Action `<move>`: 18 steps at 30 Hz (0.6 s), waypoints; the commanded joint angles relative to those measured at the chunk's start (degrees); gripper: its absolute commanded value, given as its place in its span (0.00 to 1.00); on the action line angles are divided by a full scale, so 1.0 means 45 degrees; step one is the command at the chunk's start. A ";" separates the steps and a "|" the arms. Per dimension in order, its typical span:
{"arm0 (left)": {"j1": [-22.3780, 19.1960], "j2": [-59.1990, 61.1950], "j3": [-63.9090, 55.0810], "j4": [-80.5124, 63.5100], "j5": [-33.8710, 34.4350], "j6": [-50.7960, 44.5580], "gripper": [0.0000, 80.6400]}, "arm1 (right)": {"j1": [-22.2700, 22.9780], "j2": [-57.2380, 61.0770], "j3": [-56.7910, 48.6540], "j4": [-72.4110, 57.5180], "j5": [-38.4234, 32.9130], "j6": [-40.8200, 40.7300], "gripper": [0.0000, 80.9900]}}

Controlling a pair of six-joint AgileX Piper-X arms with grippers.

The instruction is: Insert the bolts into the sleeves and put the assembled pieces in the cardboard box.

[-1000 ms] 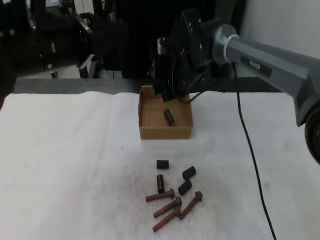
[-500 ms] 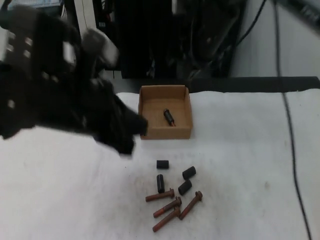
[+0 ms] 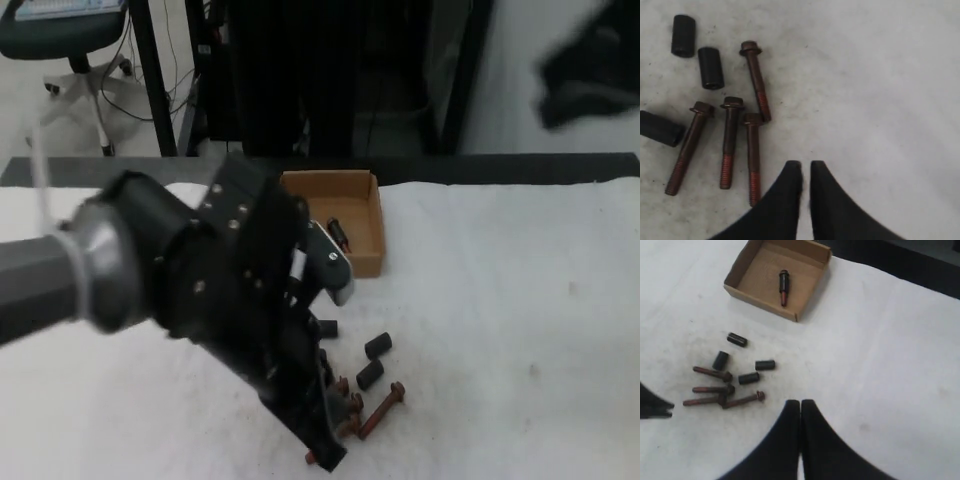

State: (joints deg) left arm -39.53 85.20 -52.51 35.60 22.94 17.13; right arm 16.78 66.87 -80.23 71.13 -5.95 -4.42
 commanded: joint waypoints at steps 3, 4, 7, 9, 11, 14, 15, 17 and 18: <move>-0.0154 0.1831 -0.1445 -0.0062 -0.1409 0.0084 0.41 | -0.0968 -0.2757 0.2340 -0.0140 -0.0115 -0.0173 0.00; -0.0174 0.2166 -0.1734 -0.0062 -0.1698 0.0084 0.46 | -0.1133 -0.3240 0.2833 -0.0176 -0.0115 -0.0177 0.00; -0.0248 0.3042 -0.2590 0.0260 -0.2574 0.0216 0.49 | -0.1456 -0.4252 0.4132 -0.0332 -0.0115 -0.0176 0.00; -0.0316 0.3630 -0.3122 0.0785 -0.3074 0.0712 0.49 | -0.1488 -0.4631 0.4914 -0.0453 -0.0115 -0.0176 0.00; -0.0374 0.4152 -0.3670 0.1485 -0.3601 0.1640 0.49 | -0.1488 -0.4890 0.5517 -0.0546 -0.0280 -0.0176 0.00; -0.0383 0.4713 -0.4161 0.2183 -0.4585 0.2794 0.49 | -0.1488 -0.5117 0.6079 -0.0793 -0.1015 -0.0176 0.00; -0.0383 0.4820 -0.4239 0.2338 -0.4908 0.2978 0.49 | -0.1488 -0.5160 0.6206 -0.0884 -0.1209 -0.0151 0.00; -0.0383 0.4995 -0.4252 0.2655 -0.5736 0.3443 0.49 | -0.1488 -0.5203 0.6339 -0.1108 -0.1376 -0.0104 0.00; -0.0383 0.5016 -0.4252 0.2801 -0.6047 0.3678 0.49 | -0.1488 -0.5201 0.6341 -0.1115 -0.1422 -0.0080 0.00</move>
State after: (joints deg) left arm -41.01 108.02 -70.98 47.39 -3.16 33.41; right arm 10.29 44.12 -51.86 67.58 -10.56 -4.71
